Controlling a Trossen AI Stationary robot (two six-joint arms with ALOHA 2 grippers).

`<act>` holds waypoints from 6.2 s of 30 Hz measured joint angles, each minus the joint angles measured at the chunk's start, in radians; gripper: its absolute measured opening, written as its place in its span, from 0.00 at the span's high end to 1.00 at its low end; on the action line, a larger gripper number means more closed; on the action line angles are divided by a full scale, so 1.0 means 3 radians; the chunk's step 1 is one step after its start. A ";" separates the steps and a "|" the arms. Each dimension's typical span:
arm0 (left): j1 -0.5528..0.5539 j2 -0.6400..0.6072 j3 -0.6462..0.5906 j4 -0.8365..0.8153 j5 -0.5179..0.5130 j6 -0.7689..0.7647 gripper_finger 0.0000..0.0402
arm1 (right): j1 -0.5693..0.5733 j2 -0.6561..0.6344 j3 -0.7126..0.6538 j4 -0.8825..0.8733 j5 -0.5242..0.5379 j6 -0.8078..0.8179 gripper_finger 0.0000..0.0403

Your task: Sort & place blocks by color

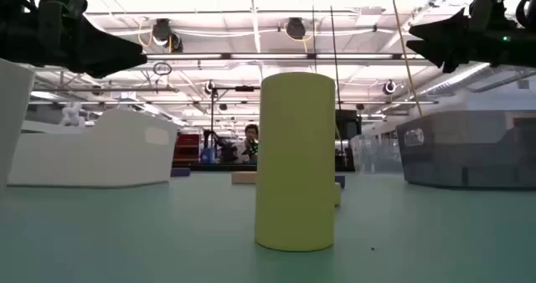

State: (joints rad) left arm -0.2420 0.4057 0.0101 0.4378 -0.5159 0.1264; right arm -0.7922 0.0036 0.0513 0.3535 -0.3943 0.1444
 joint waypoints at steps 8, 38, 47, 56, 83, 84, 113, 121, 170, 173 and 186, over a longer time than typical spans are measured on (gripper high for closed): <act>0.0000 0.0000 0.0000 0.0000 0.0000 0.0000 0.32 | -0.0001 -0.0001 0.0000 0.0001 -0.0001 0.0001 0.33; 0.0000 0.0000 0.0000 0.0000 0.0001 0.0000 0.32 | 0.0000 0.0000 0.0000 0.0001 -0.0001 0.0000 0.33; 0.0000 0.0000 0.0000 0.0001 0.0000 -0.0001 0.32 | 0.0000 0.0000 0.0000 0.0001 0.0000 0.0001 0.33; 0.0000 -0.0001 0.0001 0.0001 0.0001 -0.0001 0.32 | 0.0000 0.0000 -0.0001 0.0000 -0.0001 0.0000 0.33; 0.0001 -0.0001 0.0000 0.0000 0.0000 -0.0001 0.32 | 0.0000 -0.0001 -0.0001 0.0000 0.0000 0.0000 0.33; 0.0001 -0.0001 0.0001 0.0000 0.0000 0.0000 0.32 | -0.0001 -0.0001 -0.0001 0.0000 0.0000 0.0001 0.33; 0.0001 0.0000 0.0001 0.0122 0.0000 0.0155 0.32 | 0.0000 0.0000 -0.0001 0.0001 0.0000 0.0000 0.33; 0.0001 0.0000 0.0001 0.0152 0.0000 0.0040 0.32 | -0.0001 0.0000 0.0000 0.0000 -0.0001 0.0000 0.33; 0.0114 0.0411 0.1453 -0.0468 -0.0477 -0.0533 0.32 | 0.0000 0.0000 0.0000 0.0001 0.0000 0.0000 0.33; 0.0211 0.0666 0.1720 -0.0715 -0.0478 -0.0624 0.32 | 0.0000 0.0000 0.0000 0.0000 0.0000 0.0000 0.33; 0.0404 0.1567 0.2263 -0.1754 -0.0456 -0.1183 0.32 | 0.0000 0.0000 -0.0001 0.0000 0.0000 0.0000 0.33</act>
State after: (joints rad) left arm -0.1208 0.8759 0.6890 -0.0884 -0.6529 -0.2285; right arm -0.7921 0.0035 0.0509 0.3534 -0.3943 0.1445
